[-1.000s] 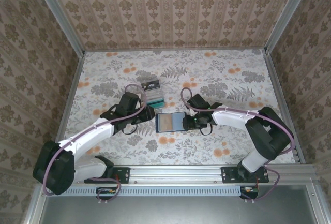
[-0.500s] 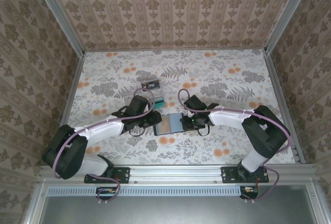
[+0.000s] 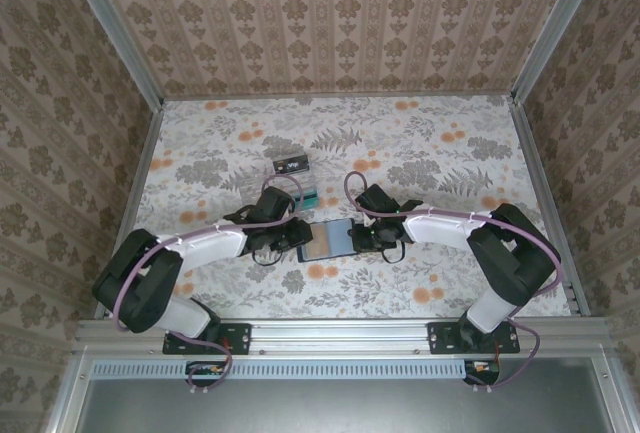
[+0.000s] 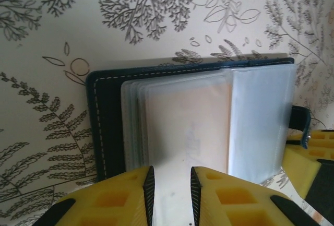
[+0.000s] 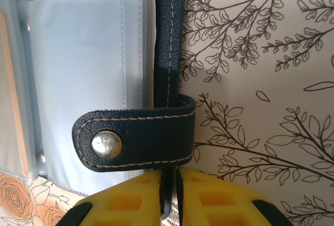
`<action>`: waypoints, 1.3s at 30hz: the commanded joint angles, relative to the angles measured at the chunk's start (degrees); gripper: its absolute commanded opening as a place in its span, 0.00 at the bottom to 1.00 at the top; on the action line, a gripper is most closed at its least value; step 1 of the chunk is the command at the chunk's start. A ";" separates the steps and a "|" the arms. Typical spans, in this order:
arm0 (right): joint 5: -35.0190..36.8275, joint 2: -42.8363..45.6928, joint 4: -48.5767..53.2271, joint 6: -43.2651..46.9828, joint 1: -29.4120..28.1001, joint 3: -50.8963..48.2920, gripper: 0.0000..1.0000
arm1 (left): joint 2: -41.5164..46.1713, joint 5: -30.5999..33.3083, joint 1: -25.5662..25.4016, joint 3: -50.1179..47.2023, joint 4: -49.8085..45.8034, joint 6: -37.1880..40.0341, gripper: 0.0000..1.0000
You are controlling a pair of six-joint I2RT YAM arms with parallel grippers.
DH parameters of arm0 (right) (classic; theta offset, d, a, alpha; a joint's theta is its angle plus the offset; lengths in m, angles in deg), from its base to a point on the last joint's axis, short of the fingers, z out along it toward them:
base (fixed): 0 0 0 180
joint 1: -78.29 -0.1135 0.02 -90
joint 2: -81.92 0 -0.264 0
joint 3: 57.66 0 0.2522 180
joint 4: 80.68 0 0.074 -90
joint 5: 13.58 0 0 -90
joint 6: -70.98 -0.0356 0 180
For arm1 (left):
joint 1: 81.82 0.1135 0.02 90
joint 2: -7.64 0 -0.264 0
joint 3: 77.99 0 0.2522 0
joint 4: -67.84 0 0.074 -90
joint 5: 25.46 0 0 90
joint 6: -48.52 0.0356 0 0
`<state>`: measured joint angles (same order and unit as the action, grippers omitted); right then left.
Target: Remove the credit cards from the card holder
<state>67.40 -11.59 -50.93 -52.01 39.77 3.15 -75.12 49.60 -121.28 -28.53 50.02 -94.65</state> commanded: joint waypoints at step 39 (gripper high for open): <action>1.19 -1.14 0.86 -0.67 -0.72 -0.47 0.22 | -1.40 -4.71 -2.82 4.37 4.42 2.30 0.52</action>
<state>67.47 -11.68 -51.09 -52.21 39.59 3.15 -77.15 45.29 -123.78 -25.89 55.66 -93.80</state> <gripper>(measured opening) 0.215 0.516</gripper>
